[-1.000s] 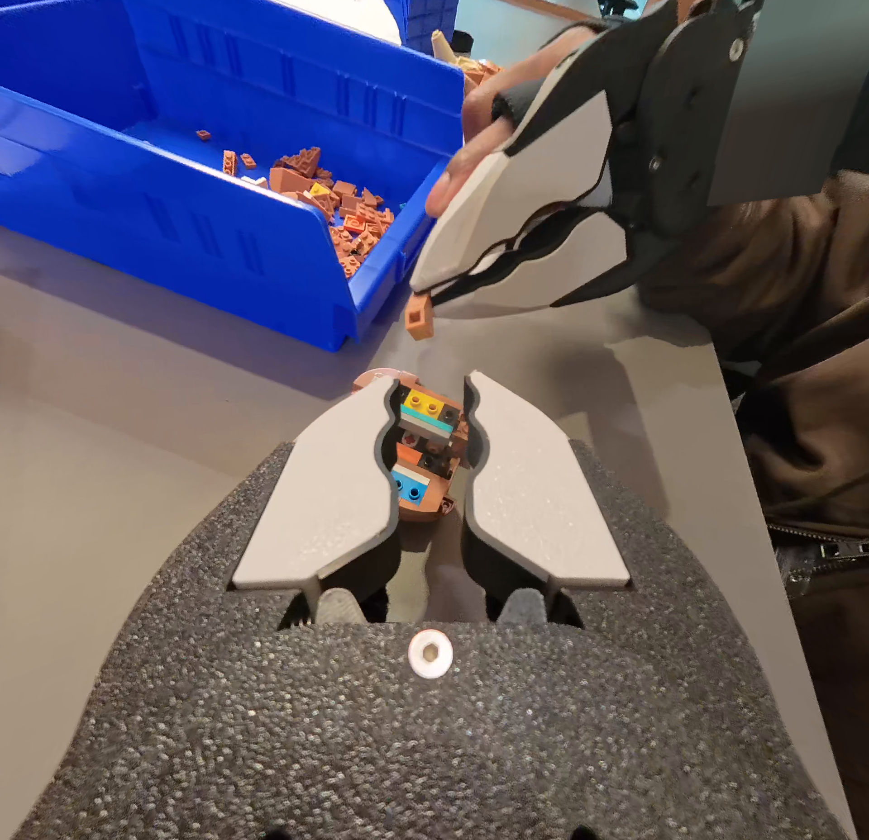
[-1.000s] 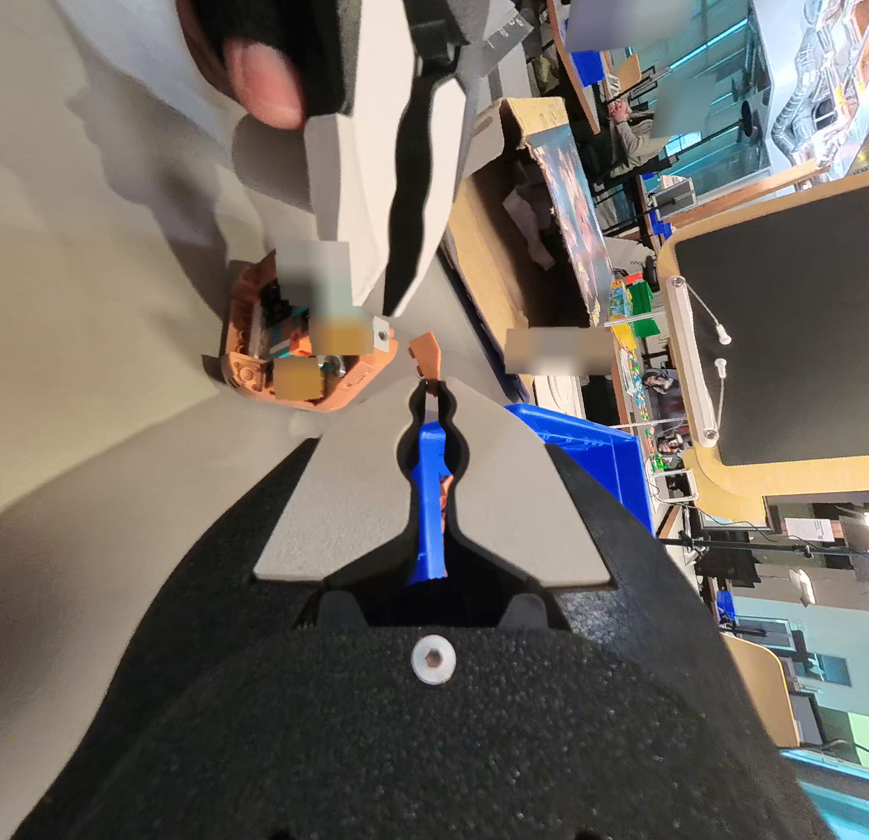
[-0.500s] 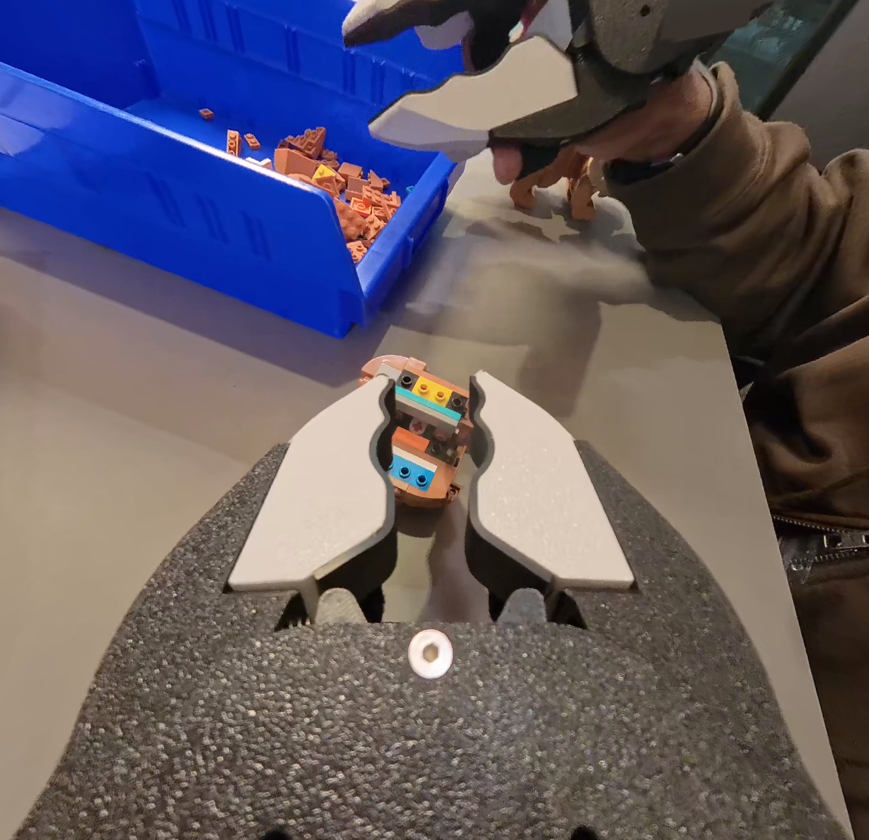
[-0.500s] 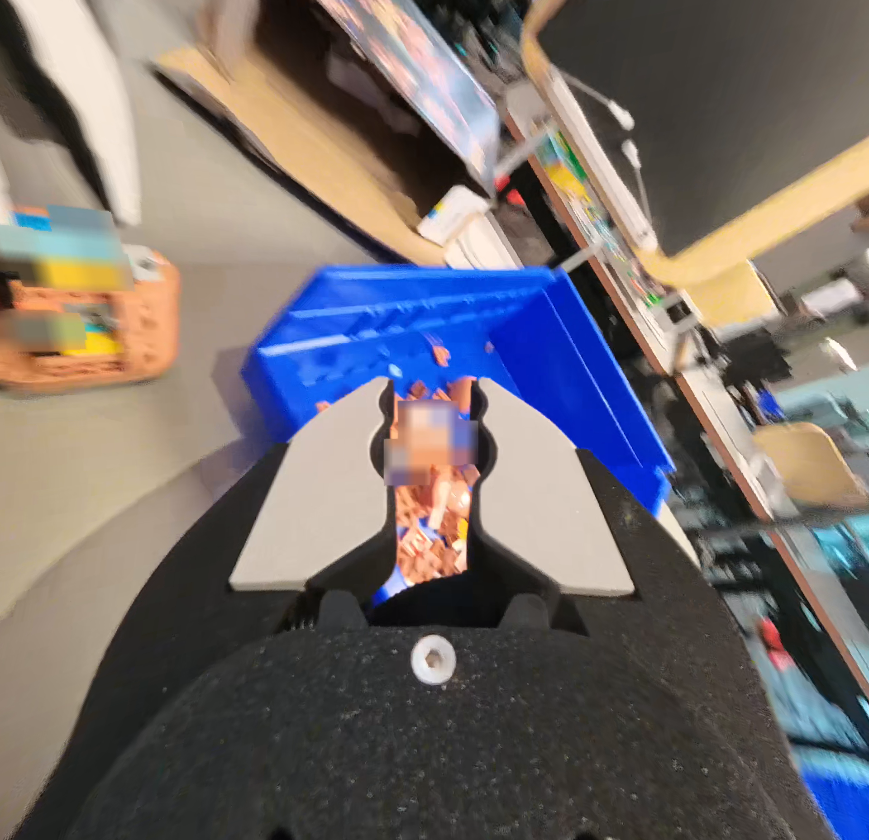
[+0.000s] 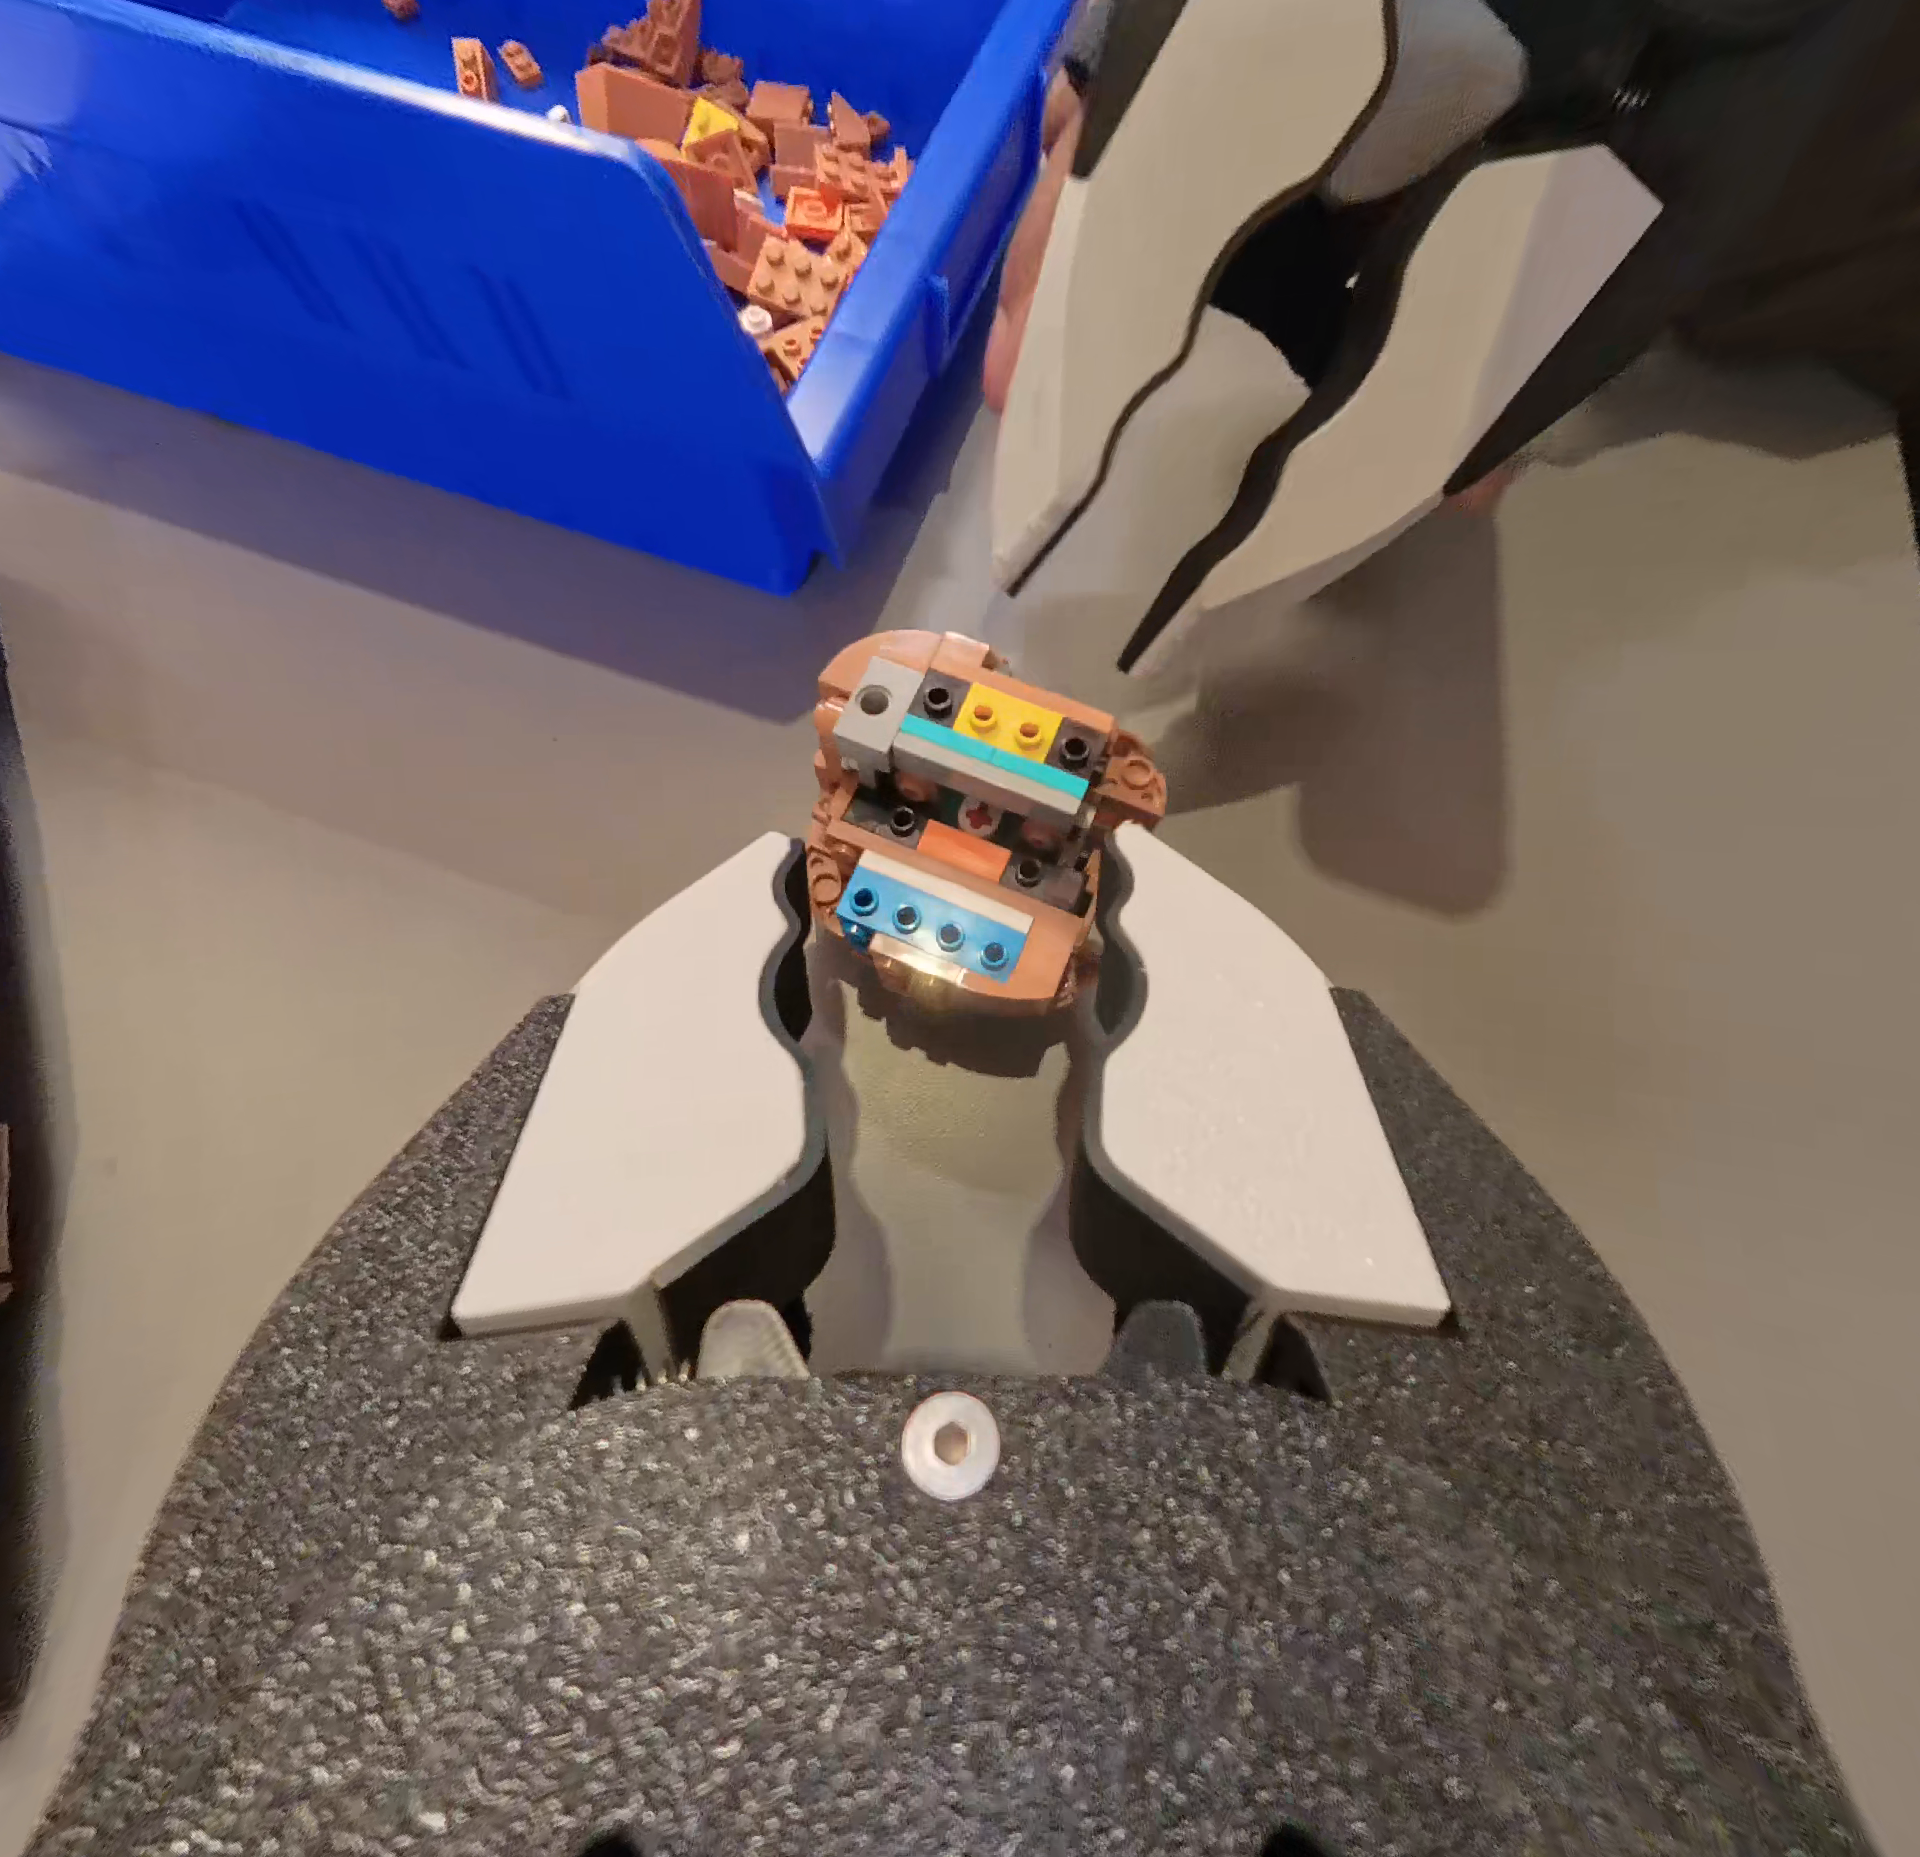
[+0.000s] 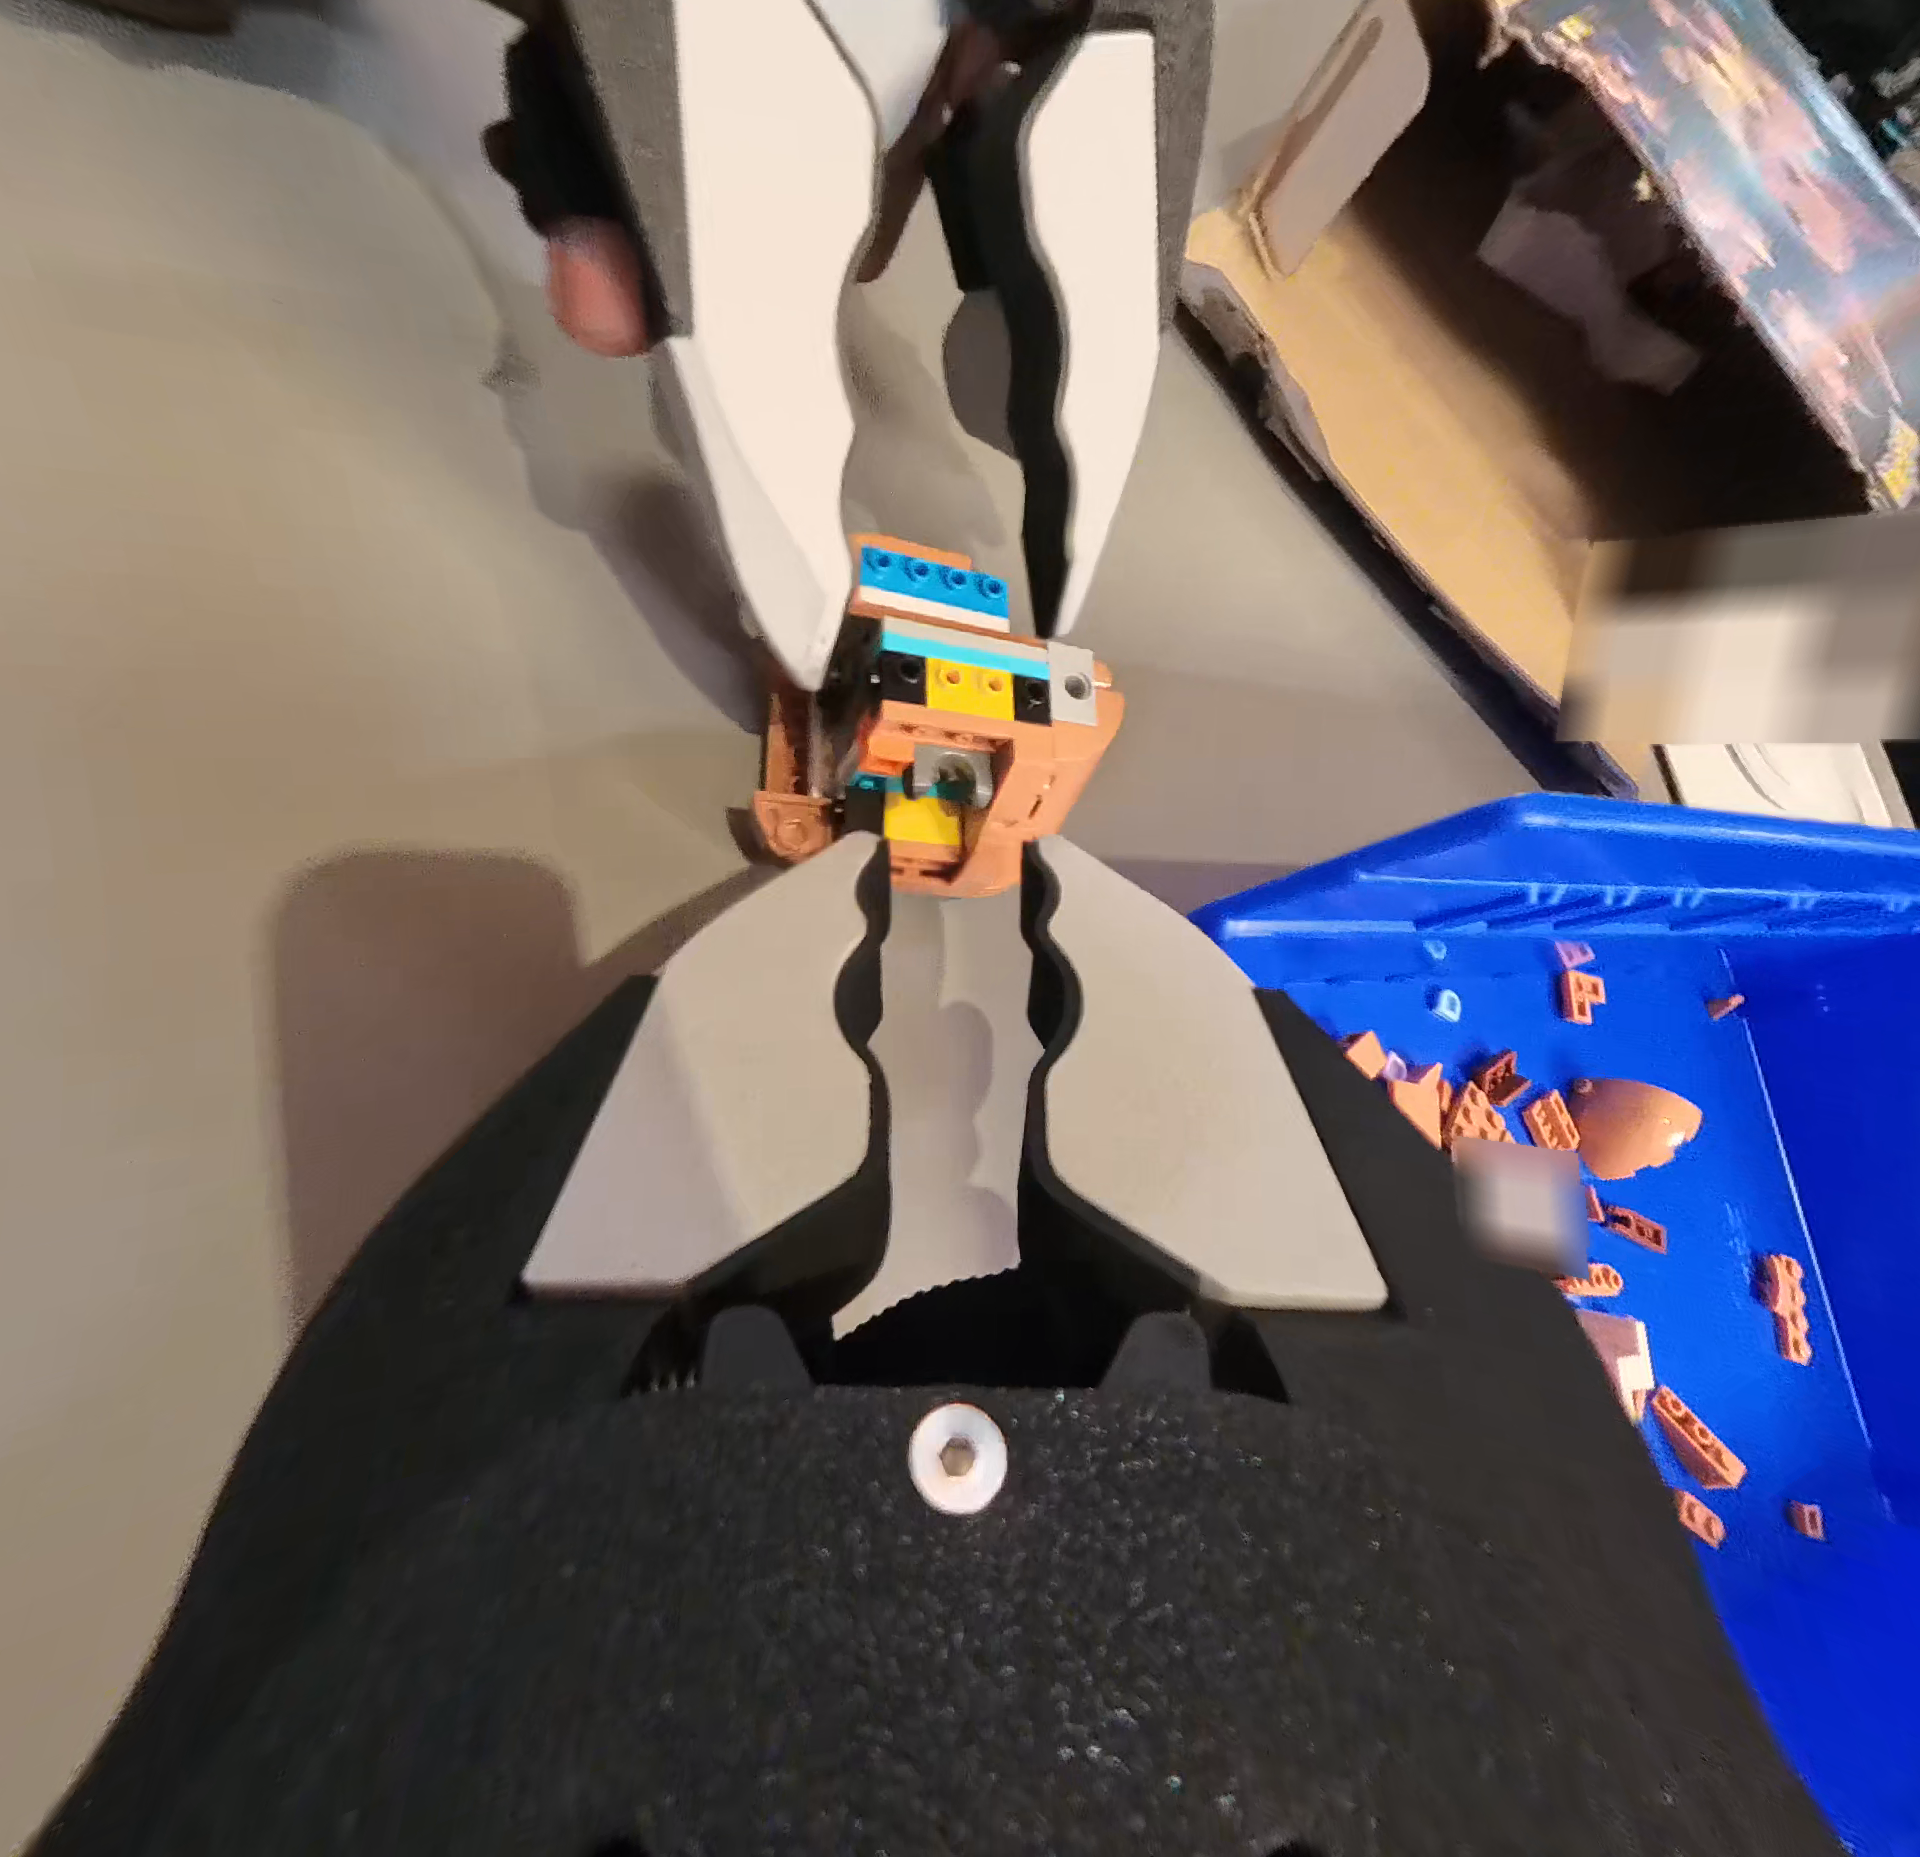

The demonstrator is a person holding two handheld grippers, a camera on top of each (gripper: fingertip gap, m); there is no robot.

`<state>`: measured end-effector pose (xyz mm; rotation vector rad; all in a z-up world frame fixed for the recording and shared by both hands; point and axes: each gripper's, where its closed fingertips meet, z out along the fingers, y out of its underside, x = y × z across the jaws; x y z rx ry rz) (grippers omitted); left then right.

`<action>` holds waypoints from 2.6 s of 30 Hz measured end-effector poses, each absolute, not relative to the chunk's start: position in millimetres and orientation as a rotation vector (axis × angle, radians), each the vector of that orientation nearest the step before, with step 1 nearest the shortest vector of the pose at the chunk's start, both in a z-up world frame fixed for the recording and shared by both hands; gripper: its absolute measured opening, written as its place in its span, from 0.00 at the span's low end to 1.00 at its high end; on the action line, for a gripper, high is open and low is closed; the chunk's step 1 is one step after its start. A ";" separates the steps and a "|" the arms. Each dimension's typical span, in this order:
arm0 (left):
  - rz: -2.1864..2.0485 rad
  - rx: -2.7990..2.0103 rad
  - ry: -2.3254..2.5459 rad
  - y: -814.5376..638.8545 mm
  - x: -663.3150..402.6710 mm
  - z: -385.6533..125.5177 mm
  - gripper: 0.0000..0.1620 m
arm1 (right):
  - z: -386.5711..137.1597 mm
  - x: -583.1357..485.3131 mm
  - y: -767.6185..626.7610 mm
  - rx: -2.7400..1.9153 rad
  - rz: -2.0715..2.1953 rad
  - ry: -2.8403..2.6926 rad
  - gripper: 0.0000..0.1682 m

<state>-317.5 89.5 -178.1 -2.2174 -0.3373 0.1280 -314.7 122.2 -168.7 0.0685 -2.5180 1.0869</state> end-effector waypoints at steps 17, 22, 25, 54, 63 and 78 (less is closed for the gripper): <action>0.161 -2.240 -0.306 88.7 -316.9 -180.2 0.32 | -192.2 -323.3 124.0 -0.050 1.022 -2.588 0.12; 0.167 -2.215 -0.300 91.8 -311.5 -167.6 0.31 | -196.8 -313.8 118.7 0.003 1.011 -2.617 0.13; 0.185 -2.226 -0.284 94.4 -310.1 -169.9 0.30 | -196.1 -301.1 113.1 0.069 1.059 -2.652 0.12; 0.235 -2.197 0.090 94.9 -289.7 -170.3 0.17 | -170.0 -293.3 101.4 0.102 1.424 -2.590 0.19; 0.111 -2.147 0.215 99.0 -268.2 -168.2 0.14 | -167.7 -269.6 98.5 0.327 1.480 -2.577 0.19; 0.065 -2.111 0.057 98.4 -283.0 -168.0 0.14 | -165.6 -283.1 101.8 0.011 1.568 -2.531 0.17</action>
